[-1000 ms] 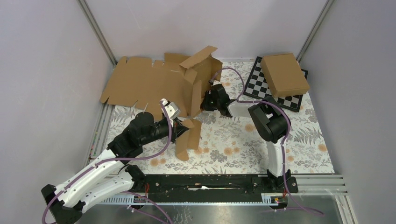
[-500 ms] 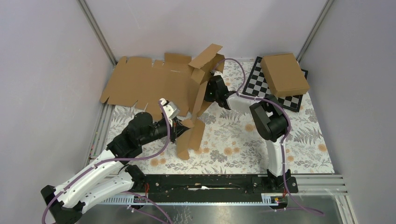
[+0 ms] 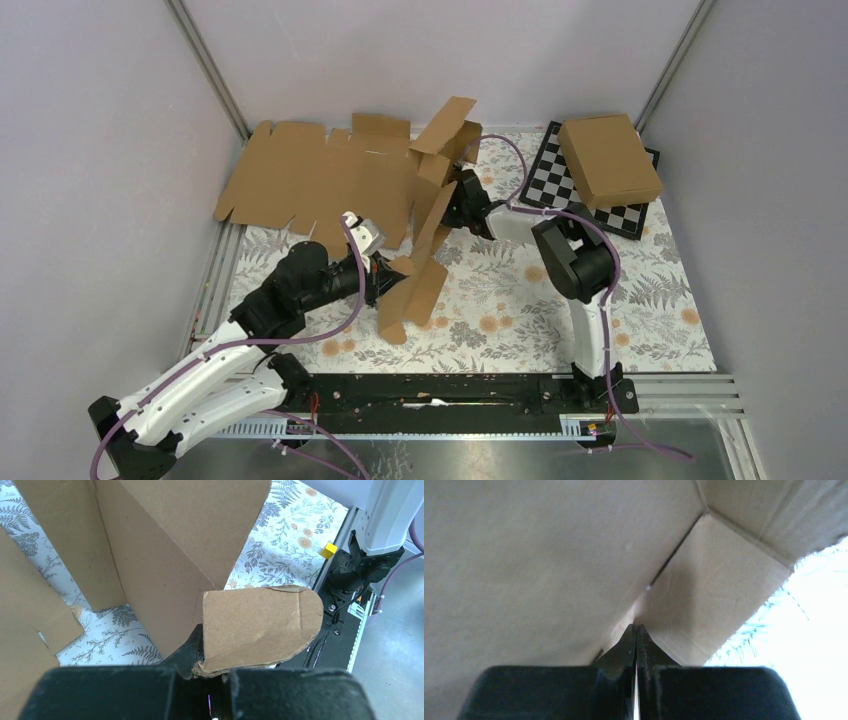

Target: Fold the paper box

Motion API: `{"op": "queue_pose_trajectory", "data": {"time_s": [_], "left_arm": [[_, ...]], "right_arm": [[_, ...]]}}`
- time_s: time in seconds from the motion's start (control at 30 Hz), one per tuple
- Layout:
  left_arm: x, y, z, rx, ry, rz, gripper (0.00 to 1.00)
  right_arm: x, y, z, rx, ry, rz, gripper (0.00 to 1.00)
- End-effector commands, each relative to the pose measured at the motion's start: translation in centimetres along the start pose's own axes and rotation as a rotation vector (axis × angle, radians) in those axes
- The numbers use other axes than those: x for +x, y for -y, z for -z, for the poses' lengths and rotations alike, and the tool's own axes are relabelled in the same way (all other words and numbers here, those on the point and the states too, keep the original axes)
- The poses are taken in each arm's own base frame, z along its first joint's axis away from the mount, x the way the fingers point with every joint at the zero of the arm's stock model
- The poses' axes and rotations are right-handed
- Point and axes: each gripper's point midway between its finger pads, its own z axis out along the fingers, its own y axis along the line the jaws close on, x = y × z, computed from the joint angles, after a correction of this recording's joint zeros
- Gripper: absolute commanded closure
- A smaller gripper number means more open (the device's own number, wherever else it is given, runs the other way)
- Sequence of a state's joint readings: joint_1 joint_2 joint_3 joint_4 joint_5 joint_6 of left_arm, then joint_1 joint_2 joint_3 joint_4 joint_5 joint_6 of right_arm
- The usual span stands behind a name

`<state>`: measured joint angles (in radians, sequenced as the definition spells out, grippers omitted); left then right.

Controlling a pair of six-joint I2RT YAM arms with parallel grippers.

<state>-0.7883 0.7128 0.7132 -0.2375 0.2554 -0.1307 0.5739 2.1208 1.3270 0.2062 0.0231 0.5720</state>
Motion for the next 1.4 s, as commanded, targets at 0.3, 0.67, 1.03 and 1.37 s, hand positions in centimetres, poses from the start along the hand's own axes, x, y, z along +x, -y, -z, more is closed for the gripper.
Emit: {"op": "queue_pose_trajectory", "data": {"time_s": [0.3,0.67,1.03,1.37], "left_arm": [[-0.3,-0.1,0.6,-0.028,0.029,0.050,1.00],[-0.8,-1.2,1.0,-0.093,0.055,0.053,1.00],[-1.4,-2.8,2.0,-0.204,0.109,0.105,1.00],[-1.8,-3.9,2.7,-0.274,0.158,0.129,1.00]], "right_arm": [[-3.9,-1.8,12.3,-0.126,0.105,0.267,0.58],[-7.5,3.7,16.5,-0.059,0.255,0.163,0.00],[-14.2,7.0,17.7,0.018,0.421,0.124,0.00],[-15.9,6.0,17.9,-0.043,0.496,0.247,0.01]]}}
